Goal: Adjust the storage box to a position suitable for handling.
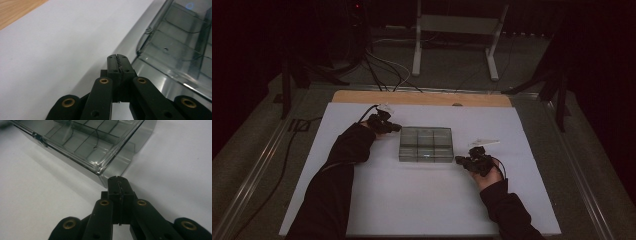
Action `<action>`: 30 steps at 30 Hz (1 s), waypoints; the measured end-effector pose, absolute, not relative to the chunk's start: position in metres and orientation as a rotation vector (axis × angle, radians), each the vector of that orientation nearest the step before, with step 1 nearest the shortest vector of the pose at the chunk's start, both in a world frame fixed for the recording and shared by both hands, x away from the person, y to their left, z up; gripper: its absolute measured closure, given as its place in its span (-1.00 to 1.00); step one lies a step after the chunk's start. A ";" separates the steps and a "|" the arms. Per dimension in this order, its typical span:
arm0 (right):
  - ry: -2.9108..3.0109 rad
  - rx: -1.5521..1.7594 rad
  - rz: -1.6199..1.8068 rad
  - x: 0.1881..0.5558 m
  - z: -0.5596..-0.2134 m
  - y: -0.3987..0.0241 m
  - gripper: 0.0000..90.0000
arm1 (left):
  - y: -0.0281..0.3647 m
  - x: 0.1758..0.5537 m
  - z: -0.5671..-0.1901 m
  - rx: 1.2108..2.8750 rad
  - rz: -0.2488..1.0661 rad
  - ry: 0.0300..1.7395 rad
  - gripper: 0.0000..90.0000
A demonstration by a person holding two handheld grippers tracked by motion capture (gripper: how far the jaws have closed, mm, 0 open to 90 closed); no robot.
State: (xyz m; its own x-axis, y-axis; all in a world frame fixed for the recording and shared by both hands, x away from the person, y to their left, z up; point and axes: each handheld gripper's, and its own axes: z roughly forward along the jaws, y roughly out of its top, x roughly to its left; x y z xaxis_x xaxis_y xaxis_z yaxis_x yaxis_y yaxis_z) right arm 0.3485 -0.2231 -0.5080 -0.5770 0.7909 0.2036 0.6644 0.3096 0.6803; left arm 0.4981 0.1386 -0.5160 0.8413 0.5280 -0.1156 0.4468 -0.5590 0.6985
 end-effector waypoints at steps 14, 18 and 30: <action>2.411 1.357 1.122 0.351 -0.509 -0.219 1.00 | 0.136 0.497 -0.516 2.259 0.126 0.687 1.00; 2.414 1.364 1.119 0.350 -0.508 -0.219 1.00 | 0.135 0.496 -0.515 2.265 0.121 0.690 1.00; 2.429 1.360 1.136 0.336 -0.505 -0.222 1.00 | 0.132 0.474 -0.510 2.306 0.073 0.620 1.00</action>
State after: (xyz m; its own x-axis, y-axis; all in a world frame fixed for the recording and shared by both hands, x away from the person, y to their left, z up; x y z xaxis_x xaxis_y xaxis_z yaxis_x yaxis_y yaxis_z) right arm 0.3362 -0.2224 -0.5048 -0.5834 0.7785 0.2316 0.6769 0.3085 0.6683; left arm 0.4737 0.1322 -0.5098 0.8818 0.4544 -0.1266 0.4127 -0.6134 0.6733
